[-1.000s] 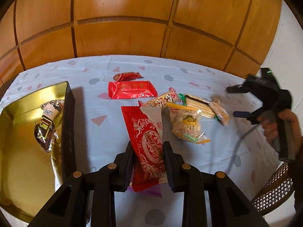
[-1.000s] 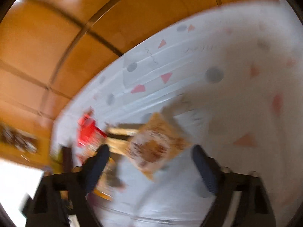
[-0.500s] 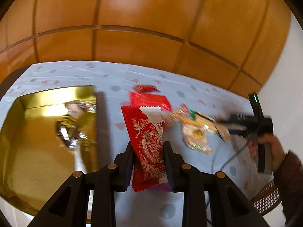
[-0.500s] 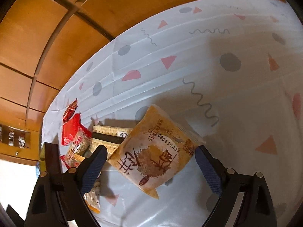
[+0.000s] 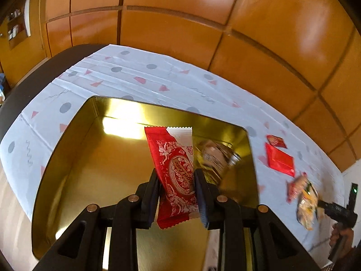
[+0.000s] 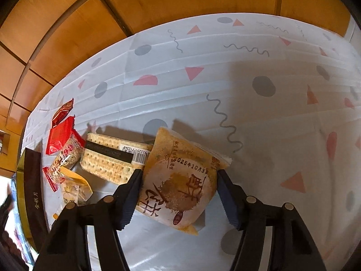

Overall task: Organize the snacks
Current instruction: 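Drop the red packet into the tray with left tool while right tool grasps cookie bag, then lift the beige cookie bag with the right tool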

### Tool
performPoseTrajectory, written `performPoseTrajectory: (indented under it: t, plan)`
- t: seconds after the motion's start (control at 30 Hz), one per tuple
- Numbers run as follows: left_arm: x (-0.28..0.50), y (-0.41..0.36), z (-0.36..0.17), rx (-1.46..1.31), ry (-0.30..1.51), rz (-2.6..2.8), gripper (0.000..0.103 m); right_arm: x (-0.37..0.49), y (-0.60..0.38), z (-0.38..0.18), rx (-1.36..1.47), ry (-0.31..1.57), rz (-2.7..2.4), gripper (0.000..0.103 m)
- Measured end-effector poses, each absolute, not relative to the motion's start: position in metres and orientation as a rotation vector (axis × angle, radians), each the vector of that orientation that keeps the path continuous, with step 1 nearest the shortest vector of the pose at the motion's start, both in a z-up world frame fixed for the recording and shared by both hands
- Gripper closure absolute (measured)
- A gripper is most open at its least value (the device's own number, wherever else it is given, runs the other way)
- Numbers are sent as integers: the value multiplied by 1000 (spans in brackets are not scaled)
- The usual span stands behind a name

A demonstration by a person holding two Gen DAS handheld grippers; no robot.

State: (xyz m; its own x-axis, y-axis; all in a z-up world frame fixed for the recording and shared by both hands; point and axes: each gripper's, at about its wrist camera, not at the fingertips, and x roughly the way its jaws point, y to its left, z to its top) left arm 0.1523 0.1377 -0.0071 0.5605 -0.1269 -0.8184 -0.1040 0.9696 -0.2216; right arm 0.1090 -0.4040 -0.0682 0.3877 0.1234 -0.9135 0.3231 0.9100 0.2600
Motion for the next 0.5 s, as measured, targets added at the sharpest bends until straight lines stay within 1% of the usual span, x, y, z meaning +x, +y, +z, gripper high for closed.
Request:
performPoseTrajectory:
  t: [0.17, 0.33, 0.43, 0.5]
  plan:
    - [181, 136, -25, -227, 1027, -1, 73, 110, -405, -73, 441, 1173, -127, 36]
    - [192, 131, -32, -203, 1041, 15, 73, 111, -404, -74, 427, 1168, -126, 36]
    - [184, 127, -26, -196, 1023, 36, 73, 111, -403, -74, 408, 1167, -125, 36]
    - [172, 121, -16, -159, 980, 71, 73, 111, -402, -75, 396, 1171, -120, 35]
